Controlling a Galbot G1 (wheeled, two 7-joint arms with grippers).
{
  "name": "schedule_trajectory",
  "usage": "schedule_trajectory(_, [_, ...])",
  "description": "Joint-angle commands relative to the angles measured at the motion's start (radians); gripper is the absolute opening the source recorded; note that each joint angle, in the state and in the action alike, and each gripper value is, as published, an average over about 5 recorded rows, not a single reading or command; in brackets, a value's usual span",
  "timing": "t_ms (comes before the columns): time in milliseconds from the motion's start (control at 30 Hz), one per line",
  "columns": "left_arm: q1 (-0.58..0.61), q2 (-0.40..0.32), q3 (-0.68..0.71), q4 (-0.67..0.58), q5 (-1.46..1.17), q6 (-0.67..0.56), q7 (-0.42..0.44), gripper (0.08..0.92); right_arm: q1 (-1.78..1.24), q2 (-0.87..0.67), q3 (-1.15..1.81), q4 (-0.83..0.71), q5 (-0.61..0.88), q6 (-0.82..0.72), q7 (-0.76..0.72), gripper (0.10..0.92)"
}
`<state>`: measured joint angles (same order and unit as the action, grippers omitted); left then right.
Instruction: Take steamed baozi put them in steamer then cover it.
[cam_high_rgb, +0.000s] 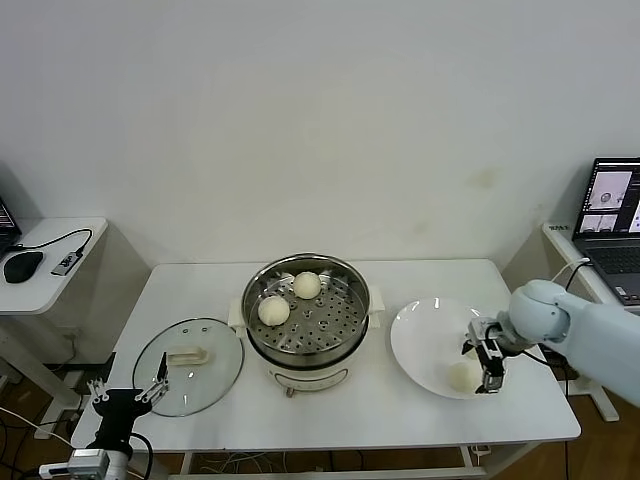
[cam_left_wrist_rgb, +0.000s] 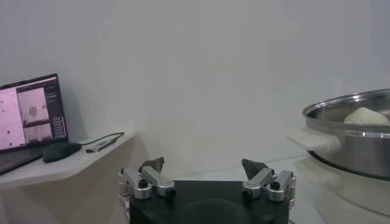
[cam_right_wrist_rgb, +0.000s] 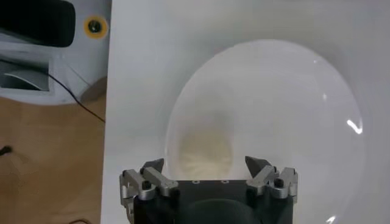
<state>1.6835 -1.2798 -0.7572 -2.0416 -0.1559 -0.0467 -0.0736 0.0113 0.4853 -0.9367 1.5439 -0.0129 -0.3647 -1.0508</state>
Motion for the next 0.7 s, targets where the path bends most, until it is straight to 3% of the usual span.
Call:
schedule_trajectory(33, [0.000, 0.003, -0.001, 0.000, 0.001, -0.001, 0.000, 0.823, -0.091, 0.041, 0.067, -0.096, -0.026, 0.013, 0.005, 0.822])
schedule_trajectory(700, [-0.004, 0.002, -0.006, 0.005, 0.006, -0.006, -0.002, 0.823, -0.100, 0.095, 0.085, -0.147, -0.016, 0.002, 0.012, 0.638])
